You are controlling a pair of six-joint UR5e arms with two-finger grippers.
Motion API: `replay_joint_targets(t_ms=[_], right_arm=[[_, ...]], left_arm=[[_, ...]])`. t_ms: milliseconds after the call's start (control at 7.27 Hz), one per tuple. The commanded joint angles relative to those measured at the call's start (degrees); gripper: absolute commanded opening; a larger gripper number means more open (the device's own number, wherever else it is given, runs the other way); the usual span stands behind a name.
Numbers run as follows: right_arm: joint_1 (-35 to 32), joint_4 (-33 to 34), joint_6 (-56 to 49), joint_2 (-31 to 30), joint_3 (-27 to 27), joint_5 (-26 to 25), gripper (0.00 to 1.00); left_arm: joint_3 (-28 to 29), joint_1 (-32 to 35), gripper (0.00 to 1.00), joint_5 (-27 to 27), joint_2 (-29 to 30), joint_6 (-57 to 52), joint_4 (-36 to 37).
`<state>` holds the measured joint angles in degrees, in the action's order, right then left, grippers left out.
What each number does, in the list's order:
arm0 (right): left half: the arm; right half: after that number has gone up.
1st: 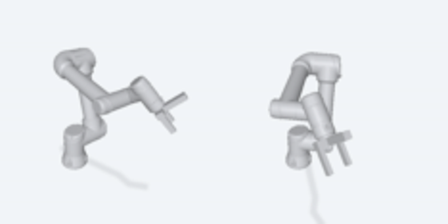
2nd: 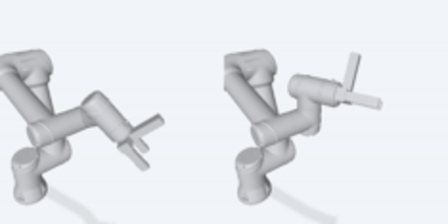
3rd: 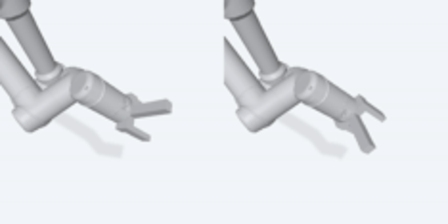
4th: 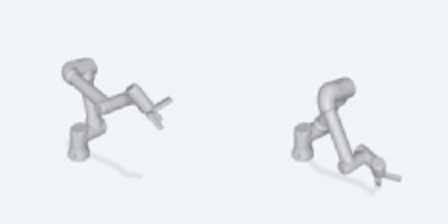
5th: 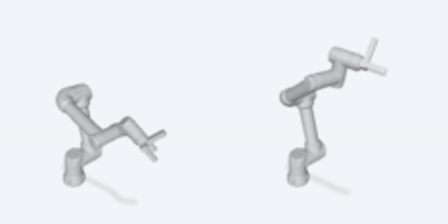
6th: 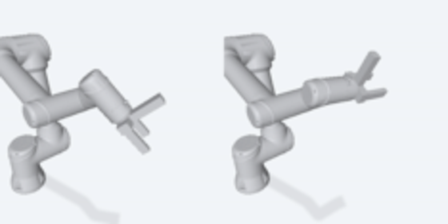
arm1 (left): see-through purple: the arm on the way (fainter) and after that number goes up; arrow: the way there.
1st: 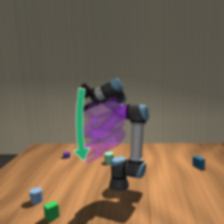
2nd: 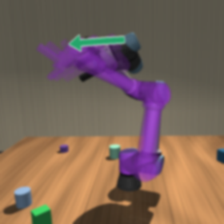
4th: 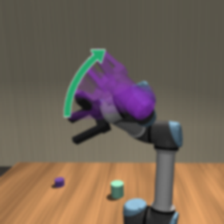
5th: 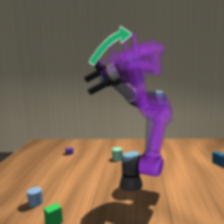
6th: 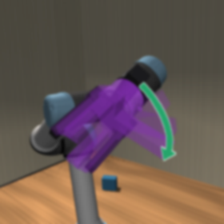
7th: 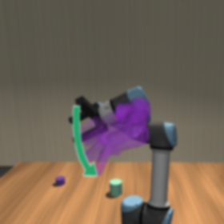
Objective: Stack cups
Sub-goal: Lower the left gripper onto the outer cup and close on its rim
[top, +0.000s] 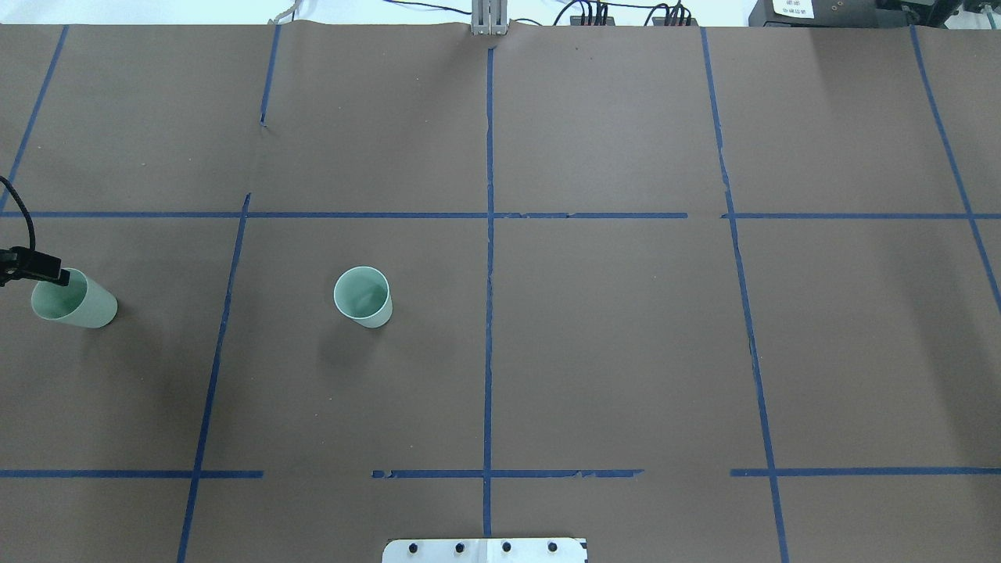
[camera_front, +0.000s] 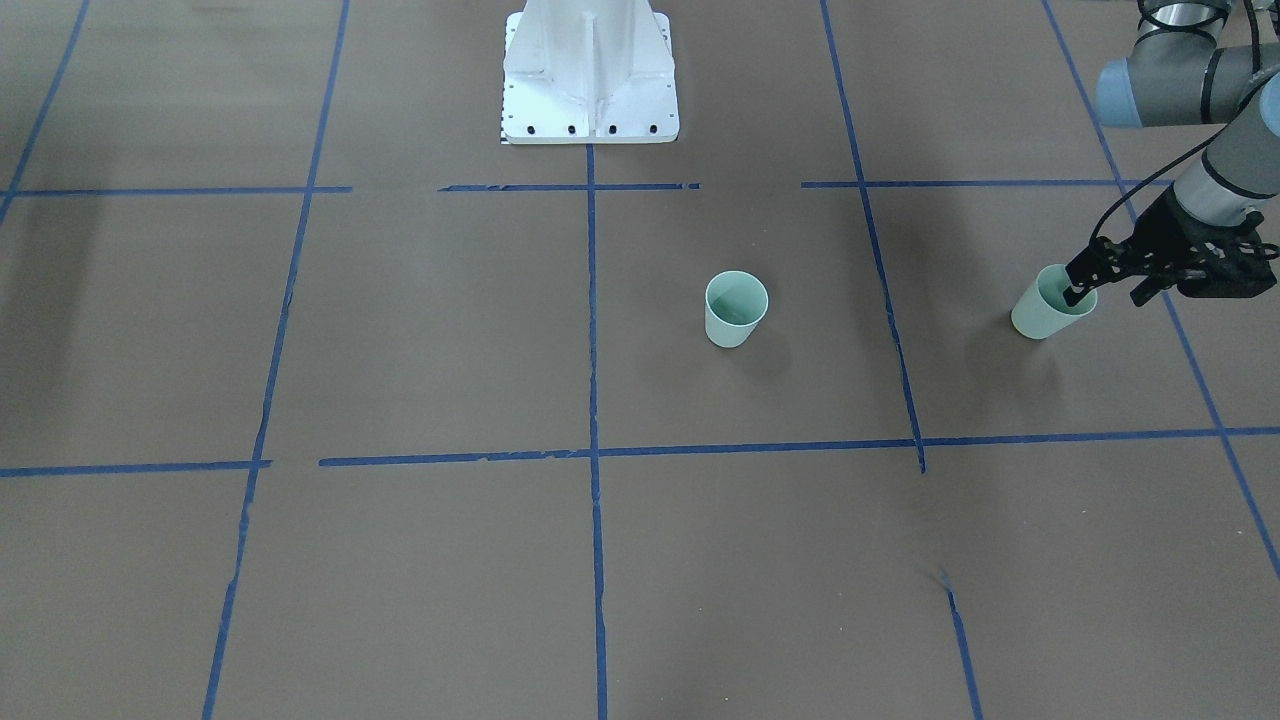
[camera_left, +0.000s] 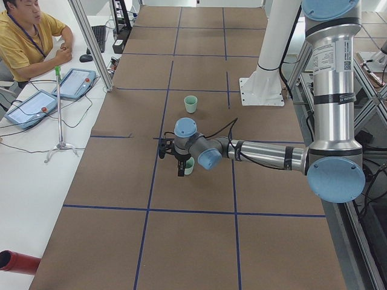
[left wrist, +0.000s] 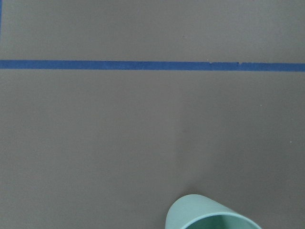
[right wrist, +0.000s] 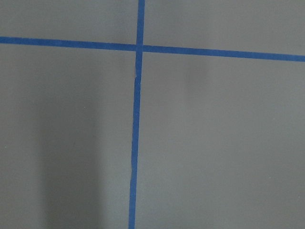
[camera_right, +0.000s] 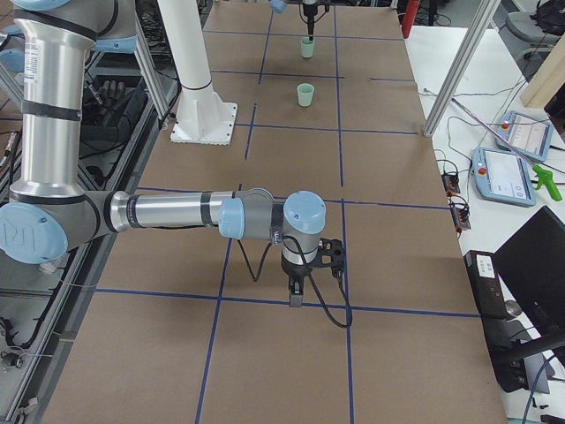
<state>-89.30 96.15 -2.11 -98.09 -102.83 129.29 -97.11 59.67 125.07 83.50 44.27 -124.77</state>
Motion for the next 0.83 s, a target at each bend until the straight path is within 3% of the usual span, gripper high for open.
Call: replay_joint_targets(t_ms=[0, 138, 275, 688], right_arm=[[0.0, 0.0, 0.0, 0.0, 0.0, 0.0, 1.00], [0.0, 0.0, 0.0, 0.0, 0.0, 0.0, 1.00], [-0.1, 0.0, 0.0, 0.0, 0.0, 0.0, 1.00], [-0.1, 0.0, 0.0, 0.0, 0.0, 0.0, 1.00]], left_arm=[[0.8, -1.7, 0.77, -0.3, 0.0, 0.1, -0.1], [0.8, -2.0, 0.17, 0.3, 0.0, 0.3, 0.0], [0.7, -2.0, 0.00, 0.5, 0.0, 0.0, 0.4], [-0.6, -1.5, 0.00, 0.5, 0.0, 0.0, 0.4]])
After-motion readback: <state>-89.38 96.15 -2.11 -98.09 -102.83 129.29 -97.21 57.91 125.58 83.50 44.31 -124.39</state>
